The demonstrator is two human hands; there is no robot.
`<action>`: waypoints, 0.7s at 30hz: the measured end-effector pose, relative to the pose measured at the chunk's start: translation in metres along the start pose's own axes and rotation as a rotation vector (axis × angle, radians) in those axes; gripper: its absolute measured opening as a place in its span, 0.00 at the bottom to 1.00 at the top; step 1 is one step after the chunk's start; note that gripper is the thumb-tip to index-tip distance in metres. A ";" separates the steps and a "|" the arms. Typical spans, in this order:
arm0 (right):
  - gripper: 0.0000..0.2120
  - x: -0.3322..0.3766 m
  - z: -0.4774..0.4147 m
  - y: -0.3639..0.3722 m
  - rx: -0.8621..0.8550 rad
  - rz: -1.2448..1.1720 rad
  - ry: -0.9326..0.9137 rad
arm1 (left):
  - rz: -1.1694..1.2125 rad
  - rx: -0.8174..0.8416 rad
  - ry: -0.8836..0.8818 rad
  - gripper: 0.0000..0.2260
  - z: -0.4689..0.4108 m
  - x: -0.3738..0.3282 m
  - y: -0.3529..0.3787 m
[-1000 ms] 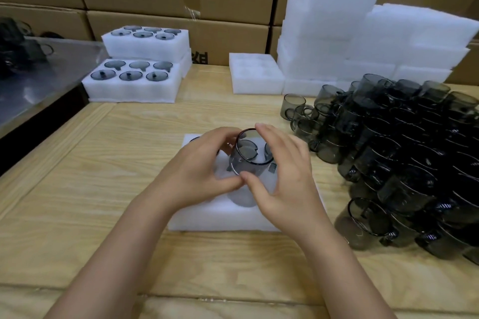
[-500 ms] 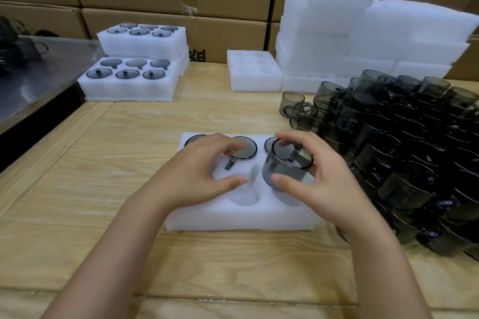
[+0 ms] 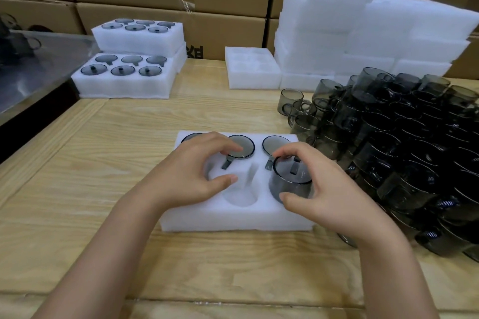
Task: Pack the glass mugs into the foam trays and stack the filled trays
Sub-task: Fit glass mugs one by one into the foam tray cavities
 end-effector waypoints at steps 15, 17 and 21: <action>0.18 -0.002 0.003 0.011 0.037 0.215 0.093 | 0.008 -0.001 -0.014 0.17 0.000 -0.003 0.000; 0.16 -0.007 0.004 0.012 0.062 0.220 0.104 | 0.003 -0.004 -0.012 0.17 0.000 -0.003 0.000; 0.36 -0.010 -0.005 0.008 -0.027 0.201 0.176 | 0.003 -0.015 0.003 0.17 0.000 -0.003 0.000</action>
Point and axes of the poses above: each hand's wrist, its own z-axis away from the middle knuckle, its own y-axis out of the palm, x = y × z, the point moved 6 cm from there along -z, towards the middle knuckle, and after that the axes turned 5 degrees about -y, right-handed, at the moved point
